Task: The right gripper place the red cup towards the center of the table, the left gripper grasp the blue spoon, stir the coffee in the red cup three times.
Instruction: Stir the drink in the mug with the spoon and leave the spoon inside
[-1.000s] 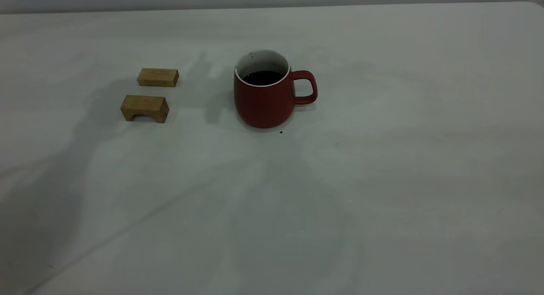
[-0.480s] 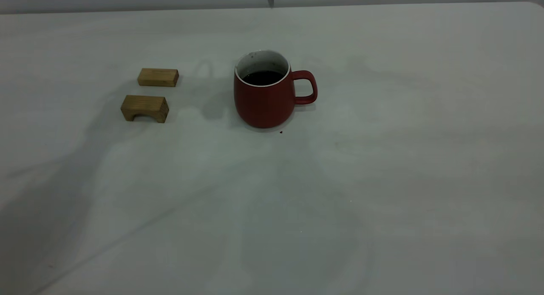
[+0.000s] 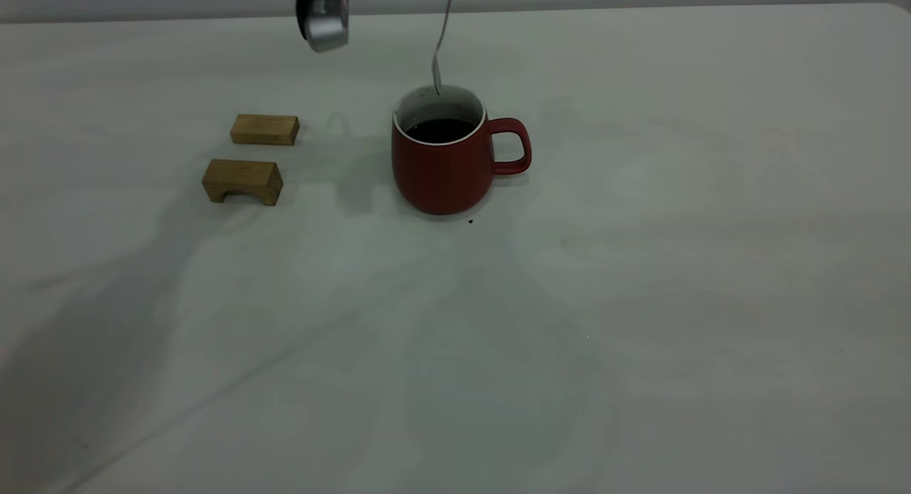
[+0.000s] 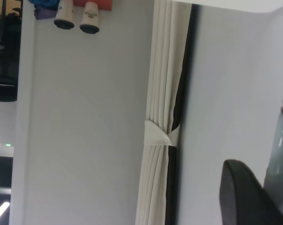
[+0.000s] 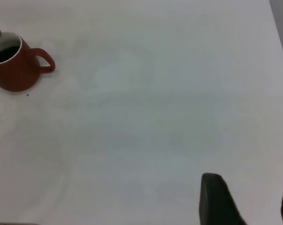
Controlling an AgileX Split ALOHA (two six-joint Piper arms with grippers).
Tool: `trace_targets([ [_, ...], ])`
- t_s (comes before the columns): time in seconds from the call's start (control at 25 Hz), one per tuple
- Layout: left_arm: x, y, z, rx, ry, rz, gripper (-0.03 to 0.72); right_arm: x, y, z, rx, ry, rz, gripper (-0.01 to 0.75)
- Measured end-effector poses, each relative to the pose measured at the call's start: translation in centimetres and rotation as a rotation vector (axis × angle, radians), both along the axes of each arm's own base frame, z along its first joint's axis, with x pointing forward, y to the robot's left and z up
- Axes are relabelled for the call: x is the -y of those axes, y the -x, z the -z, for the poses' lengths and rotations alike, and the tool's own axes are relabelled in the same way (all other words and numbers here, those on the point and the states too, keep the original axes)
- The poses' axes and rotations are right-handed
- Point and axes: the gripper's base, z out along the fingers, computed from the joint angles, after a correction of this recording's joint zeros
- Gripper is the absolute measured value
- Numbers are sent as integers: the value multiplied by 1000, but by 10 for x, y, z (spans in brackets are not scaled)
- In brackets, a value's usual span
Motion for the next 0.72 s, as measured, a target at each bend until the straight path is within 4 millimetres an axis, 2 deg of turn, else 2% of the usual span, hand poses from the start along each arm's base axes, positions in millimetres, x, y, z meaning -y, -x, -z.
trace_targets([
  [0.16,0,0,15,-31,-5,-12,146,0,0,0,0,0,0,375],
  [0.4,7,1,57,-107,-10,-60,146,0,0,0,0,0,0,375],
  [0.6,20,7,74,-106,1,-48,146,0,0,0,0,0,0,375],
  [0.72,15,8,77,-92,-42,-12,146,0,0,0,0,0,0,375],
])
